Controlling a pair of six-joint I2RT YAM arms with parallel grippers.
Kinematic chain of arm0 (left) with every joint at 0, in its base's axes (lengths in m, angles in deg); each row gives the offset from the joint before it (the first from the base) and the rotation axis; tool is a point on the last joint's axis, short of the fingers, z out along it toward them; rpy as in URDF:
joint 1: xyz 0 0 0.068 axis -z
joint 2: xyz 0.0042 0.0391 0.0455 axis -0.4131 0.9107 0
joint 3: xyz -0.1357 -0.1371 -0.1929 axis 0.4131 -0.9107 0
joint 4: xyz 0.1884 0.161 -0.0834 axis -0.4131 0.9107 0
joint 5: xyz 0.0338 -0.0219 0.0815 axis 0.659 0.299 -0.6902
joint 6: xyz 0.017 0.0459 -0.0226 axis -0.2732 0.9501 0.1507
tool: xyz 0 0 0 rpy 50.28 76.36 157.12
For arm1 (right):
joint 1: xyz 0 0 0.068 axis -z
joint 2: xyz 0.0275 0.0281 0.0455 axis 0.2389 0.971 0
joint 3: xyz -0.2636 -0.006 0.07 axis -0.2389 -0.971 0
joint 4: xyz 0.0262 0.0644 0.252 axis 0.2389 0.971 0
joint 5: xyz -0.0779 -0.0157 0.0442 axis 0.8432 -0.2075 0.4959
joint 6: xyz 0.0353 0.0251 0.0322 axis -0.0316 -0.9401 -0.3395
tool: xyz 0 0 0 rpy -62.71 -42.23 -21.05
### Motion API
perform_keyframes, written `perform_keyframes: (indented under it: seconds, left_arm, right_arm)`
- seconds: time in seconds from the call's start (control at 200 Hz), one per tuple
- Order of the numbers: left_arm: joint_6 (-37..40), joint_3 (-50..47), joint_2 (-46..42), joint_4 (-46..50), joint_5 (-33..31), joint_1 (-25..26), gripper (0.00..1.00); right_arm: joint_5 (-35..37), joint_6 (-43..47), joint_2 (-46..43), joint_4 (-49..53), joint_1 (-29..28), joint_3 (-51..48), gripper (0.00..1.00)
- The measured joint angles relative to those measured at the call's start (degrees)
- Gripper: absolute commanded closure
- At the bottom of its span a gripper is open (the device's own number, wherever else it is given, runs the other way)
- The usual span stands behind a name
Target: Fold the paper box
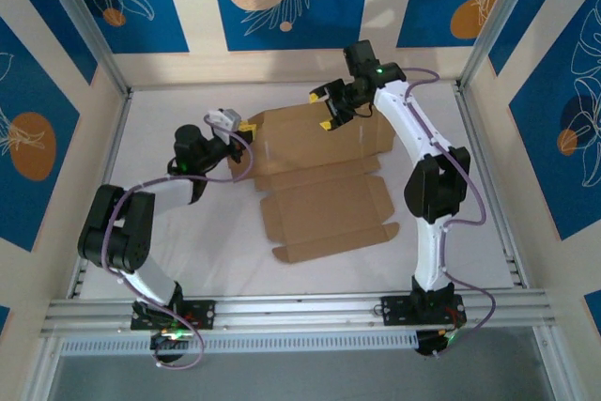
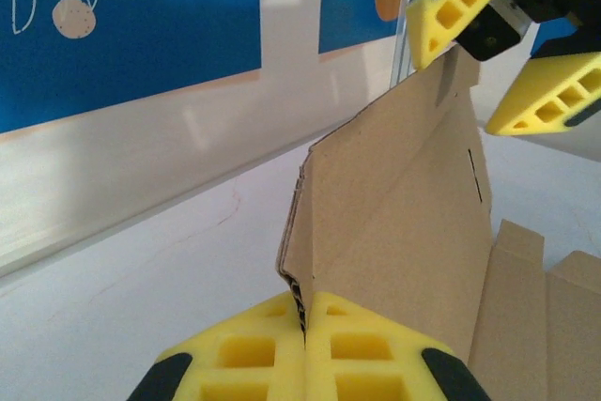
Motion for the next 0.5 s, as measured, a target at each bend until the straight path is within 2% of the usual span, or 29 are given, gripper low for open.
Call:
perform_keyframes:
  seconds: [0.24,0.34,0.415,0.5]
  left_arm:
    - [3.6,-0.2,-0.5,0.0,0.2,1.6,1.00]
    - [5.5,-1.0,-1.3,0.1,0.1,2.0,1.00]
    - [6.8,-1.6,-1.7,0.0,-0.1,2.1,1.00]
    - [8.2,-2.1,-2.1,0.0,-0.4,2.1,1.00]
  right_arm:
    - [-0.8,-1.8,0.4,-2.7,-0.4,0.0,0.33]
    - [-0.8,-3.0,0.5,-3.6,-0.3,-0.1,0.38]
    - [-0.5,-3.6,0.5,-3.7,-0.2,-0.6,0.46]
    - [0.2,-4.6,0.4,-3.9,-0.2,-2.0,0.51]
